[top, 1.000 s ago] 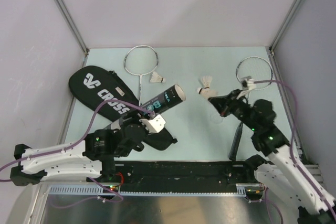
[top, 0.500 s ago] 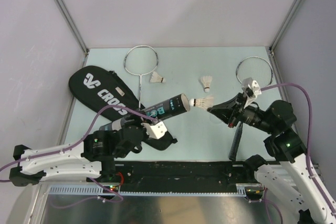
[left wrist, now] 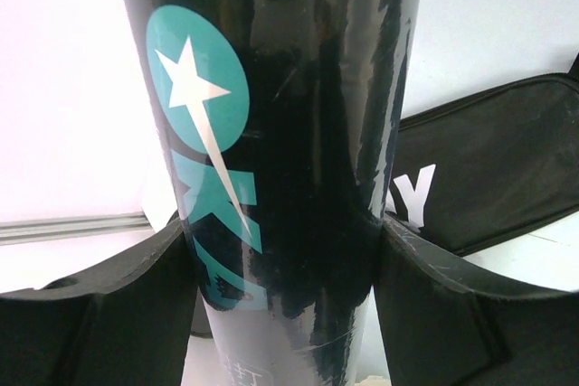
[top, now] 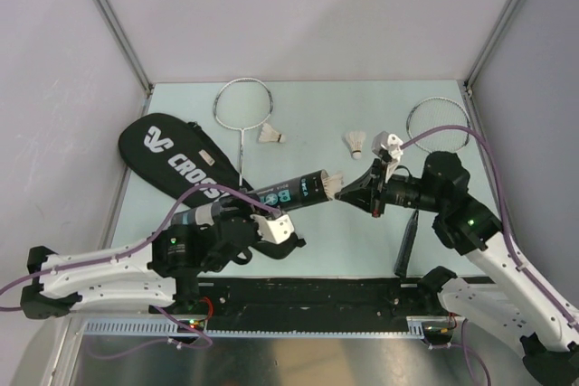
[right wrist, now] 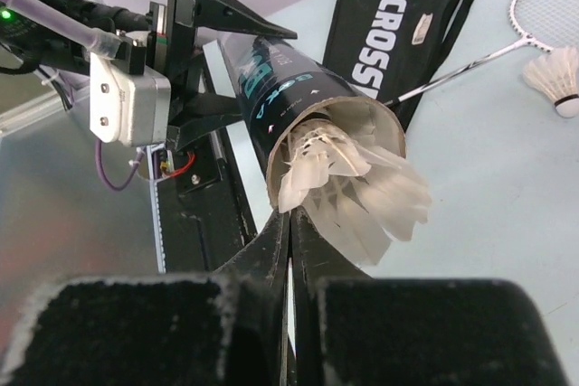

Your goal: Pack up the badminton gear

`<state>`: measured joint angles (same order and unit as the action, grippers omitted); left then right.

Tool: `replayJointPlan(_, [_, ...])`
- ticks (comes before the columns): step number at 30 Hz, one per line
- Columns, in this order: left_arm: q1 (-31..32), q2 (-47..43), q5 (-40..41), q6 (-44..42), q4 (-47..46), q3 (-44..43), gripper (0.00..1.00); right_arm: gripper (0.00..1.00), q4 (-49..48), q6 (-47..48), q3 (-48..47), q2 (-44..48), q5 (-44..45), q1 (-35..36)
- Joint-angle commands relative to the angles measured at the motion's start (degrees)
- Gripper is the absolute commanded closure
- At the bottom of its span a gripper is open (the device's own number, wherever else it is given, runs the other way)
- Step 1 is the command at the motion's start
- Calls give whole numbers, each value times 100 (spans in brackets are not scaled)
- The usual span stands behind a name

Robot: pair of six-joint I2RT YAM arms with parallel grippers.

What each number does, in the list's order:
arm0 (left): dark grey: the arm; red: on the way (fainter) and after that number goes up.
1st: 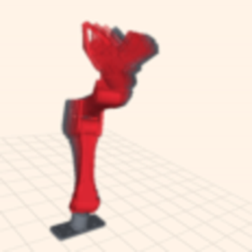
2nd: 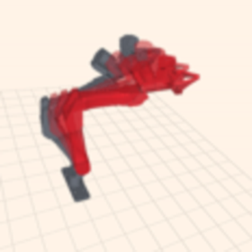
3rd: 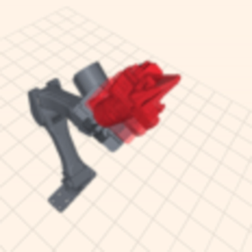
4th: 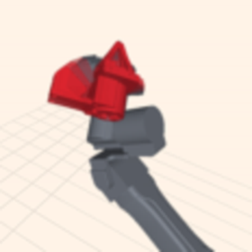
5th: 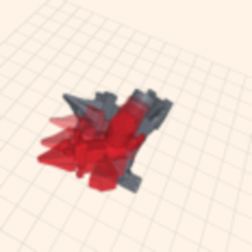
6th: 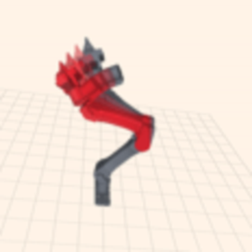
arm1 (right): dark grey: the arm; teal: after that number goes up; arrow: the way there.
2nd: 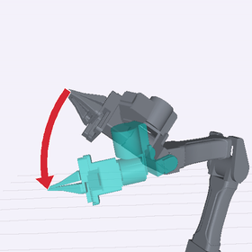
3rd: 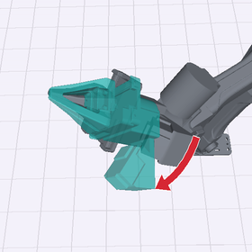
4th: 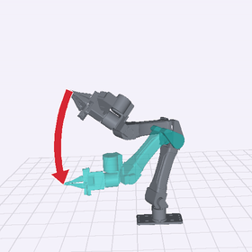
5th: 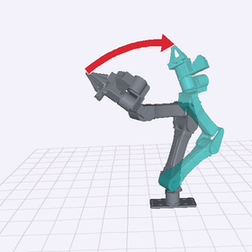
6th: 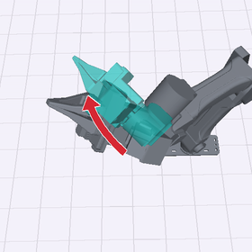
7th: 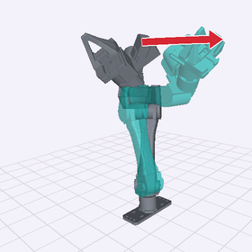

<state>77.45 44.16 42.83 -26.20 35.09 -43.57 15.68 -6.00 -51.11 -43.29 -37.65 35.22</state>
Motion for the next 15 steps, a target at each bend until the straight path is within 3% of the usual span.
replayJointPlan(1, [26,-38,74,-310,-276,-106,44,100,-297,359,-275,-245,-209,124])
replayJointPlan(15, [27,-298,78,-763,-665,187,42,100,-732,580,-285,-870,-371,349])
